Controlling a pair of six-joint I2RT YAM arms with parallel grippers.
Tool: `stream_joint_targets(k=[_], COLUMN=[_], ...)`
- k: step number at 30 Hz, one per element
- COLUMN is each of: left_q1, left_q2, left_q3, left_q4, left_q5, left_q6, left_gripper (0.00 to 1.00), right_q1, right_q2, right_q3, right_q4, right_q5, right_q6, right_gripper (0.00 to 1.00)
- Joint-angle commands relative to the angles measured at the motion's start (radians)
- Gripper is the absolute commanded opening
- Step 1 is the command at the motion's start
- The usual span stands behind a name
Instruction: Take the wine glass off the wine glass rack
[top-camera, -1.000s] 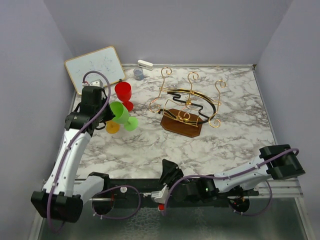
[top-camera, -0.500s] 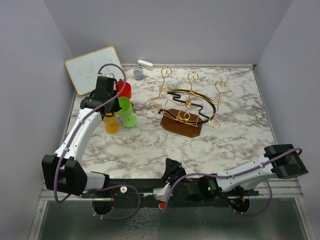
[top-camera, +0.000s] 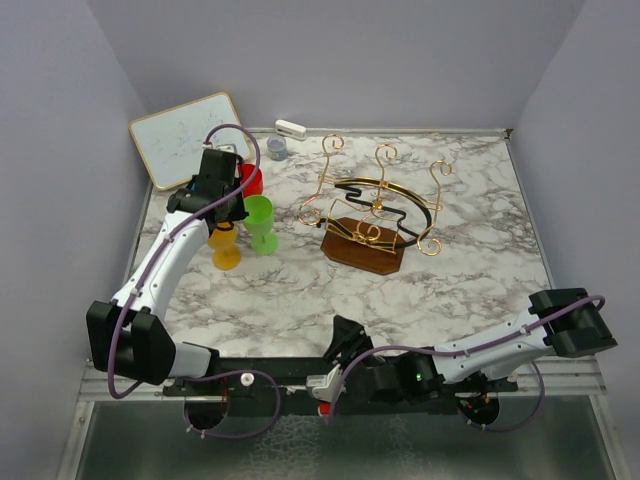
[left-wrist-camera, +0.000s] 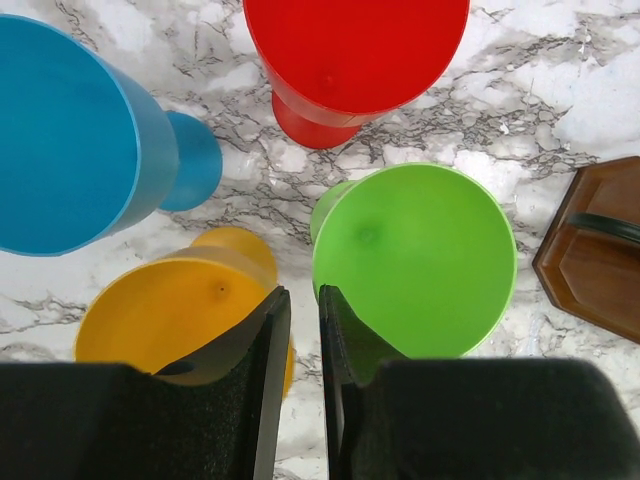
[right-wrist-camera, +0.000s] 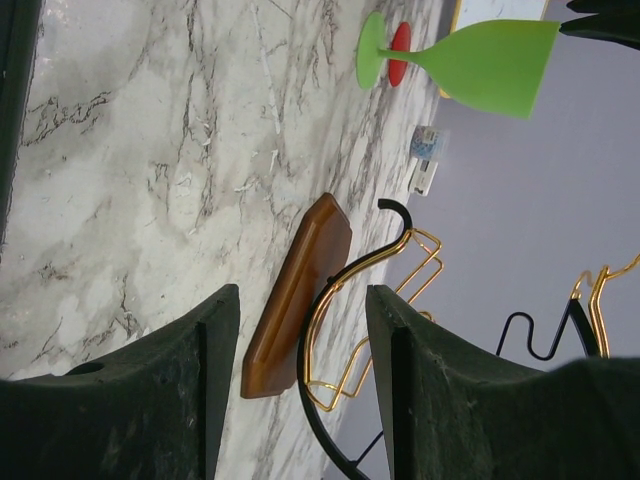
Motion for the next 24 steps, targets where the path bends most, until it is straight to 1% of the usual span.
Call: stream_joint_targets(k=[1, 6, 9, 13, 17, 18, 20, 22, 24], left_q1=[-0.004, -0.005, -0.005, -0.005, -0.005, -0.005, -0.005, -0.005, -0.004], left_q2=[-0.013, -0.035, -0.071, -0.177, -0.328, -0.364, -0.425, -0.467, -0.492], left_q3=[0.055, 0.097, 0.105, 0.037, -0.108, -0.144, -0.206, -0.244, -0.265], left_q4=[-0.021, -0.053, -0.033, 0.100, 0.286, 0.323, 0.382, 0.411, 0.419], left_q5=[-0.050, -0.064, -0.034, 0.000, -0.018, -0.025, -0.050, -0.084, -0.122], left_q6=[0.011, 0.017, 0.030, 0.047, 0.034, 0.027, 0.021, 0.022, 0.028], left_gripper=[0.22, 0.22, 0.22, 0.22, 0.22, 0.23, 0.23, 0.23, 0.23], right_q1=[0.007, 0.006, 0.006, 0.006, -0.020, -0.045, -0.133, -0.285, -0.472], right_q2=[-0.020, -0.030, -0.042, -0.063, -0.054, -0.042, -0.012, 0.025, 0.071], right_q3=[0.030, 0.047, 0.081, 0.198, 0.387, 0.449, 0.599, 0.760, 0.970], right_q4=[0.003, -0.013, -0.032, -0.082, -0.033, -0.032, -0.074, -0.131, -0.229], right_q5=[0.033, 0.033, 0.030, -0.007, -0.009, -0.017, -0.060, -0.134, -0.244], right_q6=[0.021, 0.041, 0.084, 0.175, 0.135, 0.133, 0.159, 0.227, 0.335], right_gripper=[0.53, 0.53, 0.53, 0.53, 0.54, 0.54, 0.54, 0.54, 0.54])
